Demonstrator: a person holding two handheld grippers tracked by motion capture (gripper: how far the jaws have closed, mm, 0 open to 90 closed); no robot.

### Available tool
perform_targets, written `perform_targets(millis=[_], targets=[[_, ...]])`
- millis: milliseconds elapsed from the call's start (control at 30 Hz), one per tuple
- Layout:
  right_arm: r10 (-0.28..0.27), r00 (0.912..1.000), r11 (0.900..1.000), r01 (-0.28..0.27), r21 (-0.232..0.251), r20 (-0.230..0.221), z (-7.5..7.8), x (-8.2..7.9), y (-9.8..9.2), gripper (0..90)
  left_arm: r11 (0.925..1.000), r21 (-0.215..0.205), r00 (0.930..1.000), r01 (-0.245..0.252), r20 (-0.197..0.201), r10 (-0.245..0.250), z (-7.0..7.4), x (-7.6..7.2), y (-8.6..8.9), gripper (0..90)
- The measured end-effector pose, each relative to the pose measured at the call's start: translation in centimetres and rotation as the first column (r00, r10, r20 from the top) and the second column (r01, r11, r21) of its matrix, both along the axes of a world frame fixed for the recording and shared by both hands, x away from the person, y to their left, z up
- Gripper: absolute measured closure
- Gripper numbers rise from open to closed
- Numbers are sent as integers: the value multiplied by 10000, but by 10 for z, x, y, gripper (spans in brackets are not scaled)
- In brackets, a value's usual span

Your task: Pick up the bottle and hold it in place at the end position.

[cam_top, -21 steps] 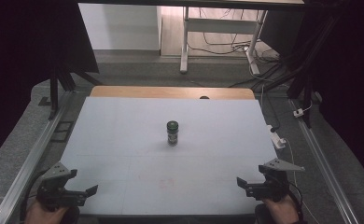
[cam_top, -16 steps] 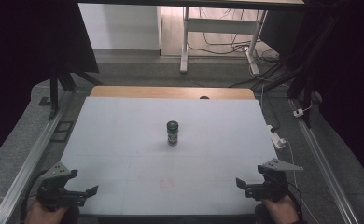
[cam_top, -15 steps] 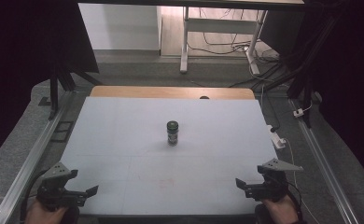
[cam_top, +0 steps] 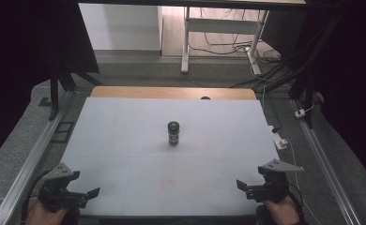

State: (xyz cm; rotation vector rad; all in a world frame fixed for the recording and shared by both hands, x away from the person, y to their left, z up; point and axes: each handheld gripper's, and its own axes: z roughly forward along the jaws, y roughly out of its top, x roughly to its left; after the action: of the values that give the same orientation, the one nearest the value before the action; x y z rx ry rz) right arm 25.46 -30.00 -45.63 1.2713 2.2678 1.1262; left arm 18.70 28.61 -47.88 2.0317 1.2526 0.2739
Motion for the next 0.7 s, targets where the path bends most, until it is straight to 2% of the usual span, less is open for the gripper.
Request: perform_targets(millis=[200,433,700], targets=[[30,10000,10000,-31,-57,-29,0,0,1,0,10000,8,10000,-7,-5,7,0,0,-1,0],[29,10000,10000,-29,-58,-52,0,0,1,0,9999,15,9996,169,212,-170,5,4,-10,0],[69,9999,9999,-70,-142,-79,-1,1,1,0,9981,-289,9977,540,416,-528,7,11,-13,0]])
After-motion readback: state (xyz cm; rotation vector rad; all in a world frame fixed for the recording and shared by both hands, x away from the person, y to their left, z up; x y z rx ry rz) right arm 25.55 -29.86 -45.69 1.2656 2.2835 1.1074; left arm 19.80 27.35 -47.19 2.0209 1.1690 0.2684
